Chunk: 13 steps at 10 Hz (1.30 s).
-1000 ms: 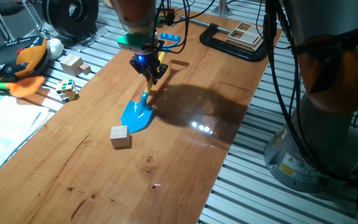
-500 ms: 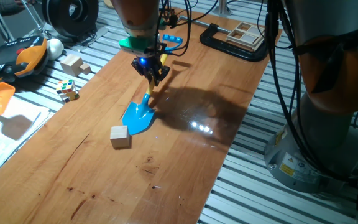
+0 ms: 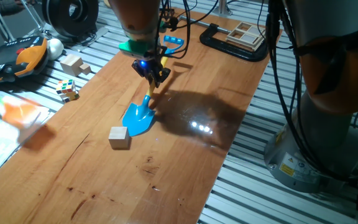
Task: Use a shovel to scoop up an object
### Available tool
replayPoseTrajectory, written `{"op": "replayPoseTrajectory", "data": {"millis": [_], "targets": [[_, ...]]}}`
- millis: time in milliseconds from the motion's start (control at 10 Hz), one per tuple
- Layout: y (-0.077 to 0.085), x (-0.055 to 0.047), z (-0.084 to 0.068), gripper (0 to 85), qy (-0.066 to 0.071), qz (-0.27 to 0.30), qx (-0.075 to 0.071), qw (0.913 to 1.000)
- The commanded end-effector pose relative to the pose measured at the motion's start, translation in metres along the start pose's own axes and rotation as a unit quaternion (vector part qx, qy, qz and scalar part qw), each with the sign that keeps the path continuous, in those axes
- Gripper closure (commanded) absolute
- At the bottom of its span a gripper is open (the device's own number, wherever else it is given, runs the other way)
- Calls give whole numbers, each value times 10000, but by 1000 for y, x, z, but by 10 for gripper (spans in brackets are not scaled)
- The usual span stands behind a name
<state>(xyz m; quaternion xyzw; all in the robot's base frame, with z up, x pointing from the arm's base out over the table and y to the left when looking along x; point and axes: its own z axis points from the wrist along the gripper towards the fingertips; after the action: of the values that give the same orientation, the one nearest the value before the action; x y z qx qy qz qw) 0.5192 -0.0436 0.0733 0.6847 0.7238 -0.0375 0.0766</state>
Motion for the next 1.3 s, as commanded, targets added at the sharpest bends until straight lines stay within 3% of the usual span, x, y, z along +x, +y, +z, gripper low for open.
{"op": "replayPoseTrajectory", "data": {"millis": [0,100,300,700,1000,1200], "targets": [[0,0,0,850,-20,-1,-12,10000],[0,0,0,850,-36,13,-42,10000],[-2,2,1,850,-208,16,-111,9997],[-2,2,0,850,-482,74,-102,9988],[-1,-1,-5,850,-448,134,1,9989],[-1,-1,-5,850,-600,203,25,9980]]}}
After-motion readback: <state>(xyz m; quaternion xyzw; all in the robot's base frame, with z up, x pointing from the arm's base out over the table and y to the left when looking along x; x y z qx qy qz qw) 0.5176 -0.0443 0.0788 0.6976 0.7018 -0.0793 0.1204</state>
